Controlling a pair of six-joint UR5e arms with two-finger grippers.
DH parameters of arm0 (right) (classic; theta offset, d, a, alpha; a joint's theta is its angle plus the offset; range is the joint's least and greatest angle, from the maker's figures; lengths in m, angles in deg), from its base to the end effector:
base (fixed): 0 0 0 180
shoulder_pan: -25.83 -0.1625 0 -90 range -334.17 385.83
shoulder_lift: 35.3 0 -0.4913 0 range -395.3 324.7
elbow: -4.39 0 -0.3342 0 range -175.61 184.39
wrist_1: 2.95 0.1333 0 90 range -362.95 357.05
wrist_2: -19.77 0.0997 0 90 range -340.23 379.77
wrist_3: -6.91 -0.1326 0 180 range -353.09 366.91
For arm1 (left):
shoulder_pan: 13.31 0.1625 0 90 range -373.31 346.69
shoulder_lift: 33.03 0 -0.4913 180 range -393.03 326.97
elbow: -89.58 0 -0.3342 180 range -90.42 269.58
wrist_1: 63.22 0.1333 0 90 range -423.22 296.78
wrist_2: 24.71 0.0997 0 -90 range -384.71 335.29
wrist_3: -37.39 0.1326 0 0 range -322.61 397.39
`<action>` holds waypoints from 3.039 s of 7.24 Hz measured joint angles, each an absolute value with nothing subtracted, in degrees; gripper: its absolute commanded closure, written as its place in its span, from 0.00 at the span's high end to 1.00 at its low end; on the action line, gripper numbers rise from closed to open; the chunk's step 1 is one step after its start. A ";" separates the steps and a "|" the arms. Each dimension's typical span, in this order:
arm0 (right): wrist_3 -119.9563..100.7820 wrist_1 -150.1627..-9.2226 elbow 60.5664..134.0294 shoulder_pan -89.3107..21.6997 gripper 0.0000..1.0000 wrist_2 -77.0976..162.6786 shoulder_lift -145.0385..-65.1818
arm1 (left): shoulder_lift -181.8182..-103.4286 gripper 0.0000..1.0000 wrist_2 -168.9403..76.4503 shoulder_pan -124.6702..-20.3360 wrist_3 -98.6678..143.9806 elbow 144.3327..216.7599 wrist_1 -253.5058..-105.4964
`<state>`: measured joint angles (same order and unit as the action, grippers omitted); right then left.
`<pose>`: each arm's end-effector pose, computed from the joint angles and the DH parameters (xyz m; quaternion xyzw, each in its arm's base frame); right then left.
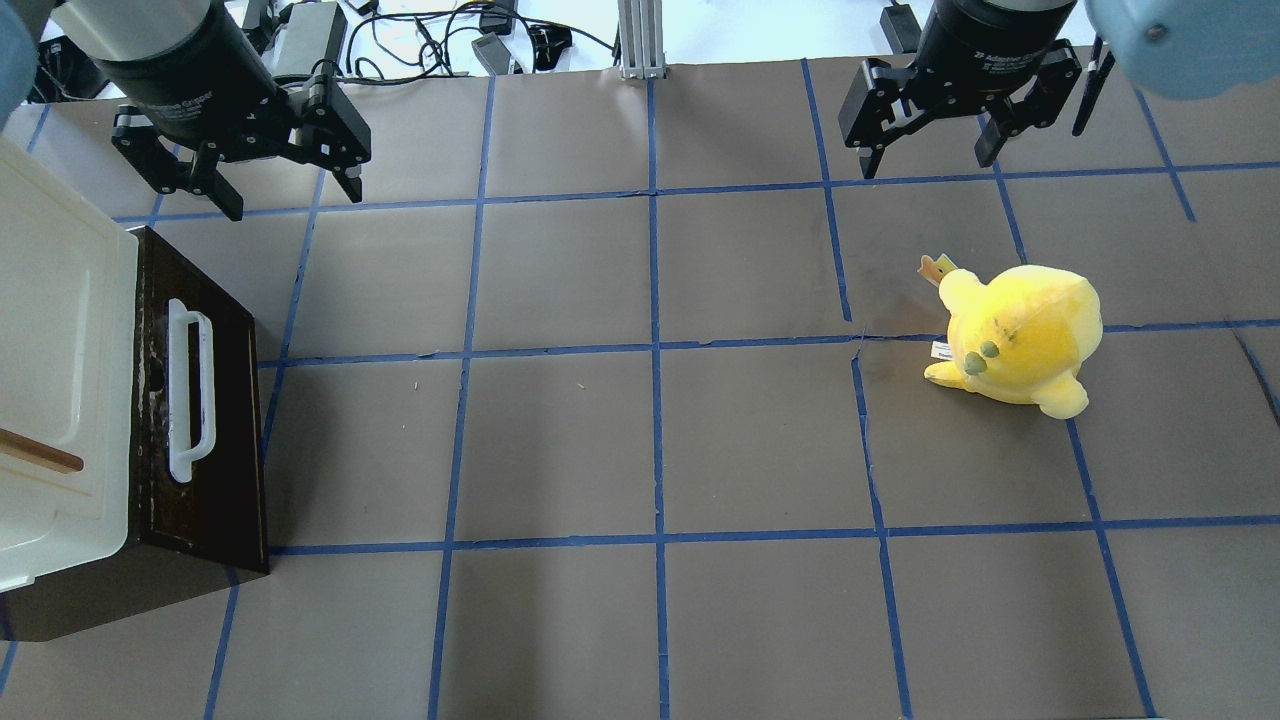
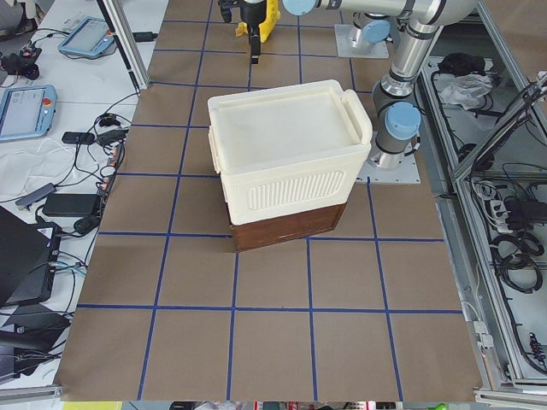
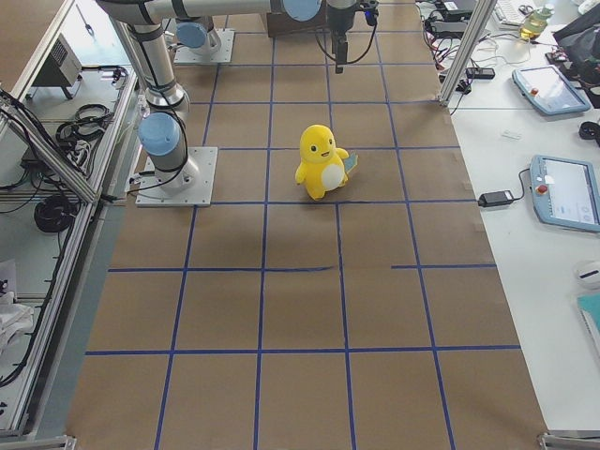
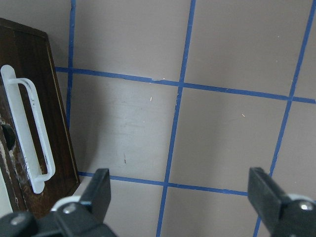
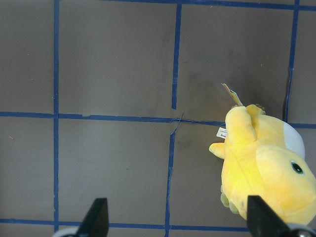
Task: Pull drawer sideways
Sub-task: 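Move the left gripper toward the white handle of the wooden drawer, then lower the left gripper around the white drawer handle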
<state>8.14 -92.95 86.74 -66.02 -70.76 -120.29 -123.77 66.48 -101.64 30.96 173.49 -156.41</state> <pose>0.1476 -0.4779 0.5395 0.0268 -0.9994 0.0231 0.0045 -0.1176 -0.4473 0.5562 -0.0708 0.9973 -0.0193 0.0096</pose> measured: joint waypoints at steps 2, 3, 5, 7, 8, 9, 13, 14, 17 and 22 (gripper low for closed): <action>8.15 -92.95 86.74 -66.02 1.00 -70.76 -120.29 | -123.84 1.00 66.48 -101.64 30.99 173.51 -156.39; 8.14 -92.95 86.75 -66.02 1.00 -70.76 -120.29 | -124.06 1.00 66.50 -101.63 31.07 173.47 -156.26; 8.18 -92.95 86.74 -66.02 1.00 -70.76 -120.29 | -124.97 1.00 66.21 -101.61 30.88 173.37 -154.46; 8.15 -92.95 86.74 -66.02 1.00 -70.76 -120.29 | -125.26 1.00 65.93 -102.12 31.15 173.28 -153.70; 8.15 -92.95 86.75 -66.02 1.00 -70.76 -120.29 | -125.29 1.00 65.98 -102.54 31.50 173.27 -153.64; 8.14 -92.94 86.74 -66.02 1.00 -70.76 -120.29 | -125.34 1.00 66.18 -103.15 31.80 173.25 -153.64; 8.17 -92.95 86.74 -66.02 1.00 -70.76 -120.29 | -129.16 1.00 75.61 -106.75 29.04 173.49 -154.21; 8.15 -92.94 86.75 -66.02 1.00 -70.76 -120.29 | -131.01 1.00 82.69 -108.73 26.39 174.28 -154.31; 8.14 -92.95 86.75 -66.02 1.00 -70.76 -120.29 | -135.68 1.00 100.70 -111.33 17.56 180.04 -153.76; 8.15 -92.95 86.74 -66.02 1.00 -70.76 -120.29 | -141.94 1.00 115.71 -111.48 2.34 188.39 -154.52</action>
<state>8.15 -92.95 86.74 -66.02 -70.76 -120.29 -141.94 115.71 -111.48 2.34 188.39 -154.52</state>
